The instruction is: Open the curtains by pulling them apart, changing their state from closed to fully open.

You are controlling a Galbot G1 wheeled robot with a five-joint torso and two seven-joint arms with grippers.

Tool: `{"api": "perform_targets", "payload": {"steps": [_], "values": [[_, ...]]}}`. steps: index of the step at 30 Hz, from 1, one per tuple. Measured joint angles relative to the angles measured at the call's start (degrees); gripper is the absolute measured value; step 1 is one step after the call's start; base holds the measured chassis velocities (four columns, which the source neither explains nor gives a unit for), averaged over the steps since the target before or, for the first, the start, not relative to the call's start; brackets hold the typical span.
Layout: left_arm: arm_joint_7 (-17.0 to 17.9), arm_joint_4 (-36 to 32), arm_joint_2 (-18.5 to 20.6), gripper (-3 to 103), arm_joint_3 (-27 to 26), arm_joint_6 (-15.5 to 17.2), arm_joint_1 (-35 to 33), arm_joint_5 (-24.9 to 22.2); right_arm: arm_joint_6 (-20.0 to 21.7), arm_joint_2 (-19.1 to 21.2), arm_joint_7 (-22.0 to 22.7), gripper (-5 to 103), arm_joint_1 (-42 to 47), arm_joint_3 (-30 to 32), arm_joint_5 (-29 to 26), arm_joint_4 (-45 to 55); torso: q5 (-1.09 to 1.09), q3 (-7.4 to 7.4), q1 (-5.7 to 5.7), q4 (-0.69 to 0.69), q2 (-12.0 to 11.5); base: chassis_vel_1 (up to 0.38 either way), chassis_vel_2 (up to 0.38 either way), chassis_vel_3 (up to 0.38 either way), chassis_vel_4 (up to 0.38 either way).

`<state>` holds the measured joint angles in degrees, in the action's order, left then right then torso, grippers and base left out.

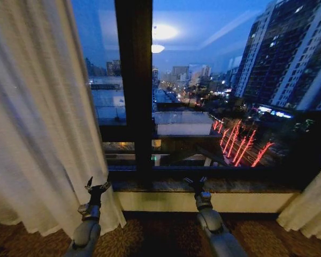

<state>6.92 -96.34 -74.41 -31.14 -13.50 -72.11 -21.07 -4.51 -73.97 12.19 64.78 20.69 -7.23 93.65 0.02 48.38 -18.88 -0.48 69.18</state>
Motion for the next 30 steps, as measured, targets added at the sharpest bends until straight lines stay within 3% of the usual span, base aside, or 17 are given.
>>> {"api": "perform_targets", "payload": {"steps": [30], "values": [[0.0, 0.0, 0.0, 100, 0.0, 0.0, 0.0, 0.0, 0.0, 0.0, 0.0, 100, 0.0, 0.0, 0.0, 0.0, -0.02, -0.01, 0.01, 0.01, 0.0, 0.029, 0.033, -0.032, -0.036]]}}
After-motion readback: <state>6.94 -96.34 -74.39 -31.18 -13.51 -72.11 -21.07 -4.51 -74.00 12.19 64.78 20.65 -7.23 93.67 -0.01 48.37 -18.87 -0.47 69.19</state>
